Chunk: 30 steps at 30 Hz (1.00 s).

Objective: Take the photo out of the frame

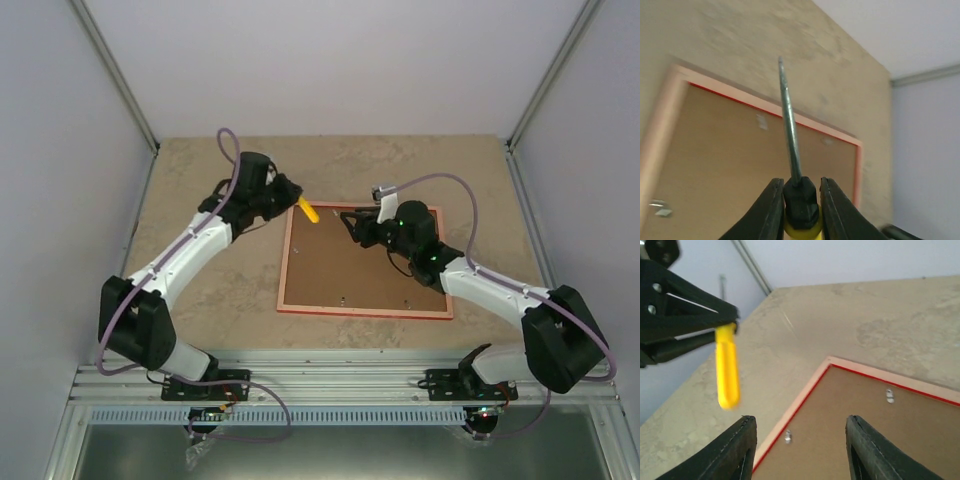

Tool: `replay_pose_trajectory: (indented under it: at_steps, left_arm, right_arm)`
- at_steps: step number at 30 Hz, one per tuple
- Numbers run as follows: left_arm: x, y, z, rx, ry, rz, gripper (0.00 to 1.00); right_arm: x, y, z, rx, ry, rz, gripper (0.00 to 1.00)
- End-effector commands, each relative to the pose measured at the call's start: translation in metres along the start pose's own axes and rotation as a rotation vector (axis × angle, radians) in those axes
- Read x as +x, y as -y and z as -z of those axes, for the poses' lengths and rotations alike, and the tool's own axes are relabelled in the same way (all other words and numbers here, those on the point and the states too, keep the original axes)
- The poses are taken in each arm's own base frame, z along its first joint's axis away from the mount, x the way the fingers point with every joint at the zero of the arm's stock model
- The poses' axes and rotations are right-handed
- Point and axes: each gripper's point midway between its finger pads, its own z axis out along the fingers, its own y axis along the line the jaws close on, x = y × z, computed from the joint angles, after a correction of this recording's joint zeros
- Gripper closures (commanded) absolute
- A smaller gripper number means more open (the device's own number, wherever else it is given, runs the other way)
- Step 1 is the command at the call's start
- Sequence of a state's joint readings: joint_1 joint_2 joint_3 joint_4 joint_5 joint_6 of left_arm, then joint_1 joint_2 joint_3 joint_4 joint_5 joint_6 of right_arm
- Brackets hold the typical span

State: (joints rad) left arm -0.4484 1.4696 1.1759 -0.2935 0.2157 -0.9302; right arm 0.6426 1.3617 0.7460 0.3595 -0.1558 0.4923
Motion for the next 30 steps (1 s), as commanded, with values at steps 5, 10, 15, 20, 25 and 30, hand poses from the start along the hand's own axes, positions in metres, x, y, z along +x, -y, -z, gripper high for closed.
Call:
replay_pose_trajectory:
  at_steps: [5,10,15,20,25,30]
  left_arm:
    - [-0.038,-0.131,0.026,-0.523,-0.016,-0.192,1.00]
    - [-0.048,-0.195,0.032,-0.726,-0.075,-0.203,1.00]
    - [-0.064,-0.238,0.032,-0.857,-0.109,-0.201,1.00]
    - [-0.075,-0.278,0.029,-0.933,-0.167,-0.163,0.98]
    - [-0.079,-0.316,0.026,-0.984,-0.218,-0.114,0.94]
    - [-0.081,-0.342,0.023,-1.012,-0.242,-0.079,0.91]
  right_arm:
    - [0.001,0.036,0.016,0.099,-0.073,0.041,0.40]
    - [0.006,0.063,0.022,0.177,-0.110,0.038,0.28]
    - [0.010,0.080,0.028,0.222,-0.132,0.043,0.16]
    - [0.013,0.091,0.030,0.273,-0.154,0.053,0.11]
    - [0.017,0.101,0.034,0.329,-0.170,0.058,0.10]
    - [0.015,0.104,0.035,0.346,-0.165,0.063,0.09]
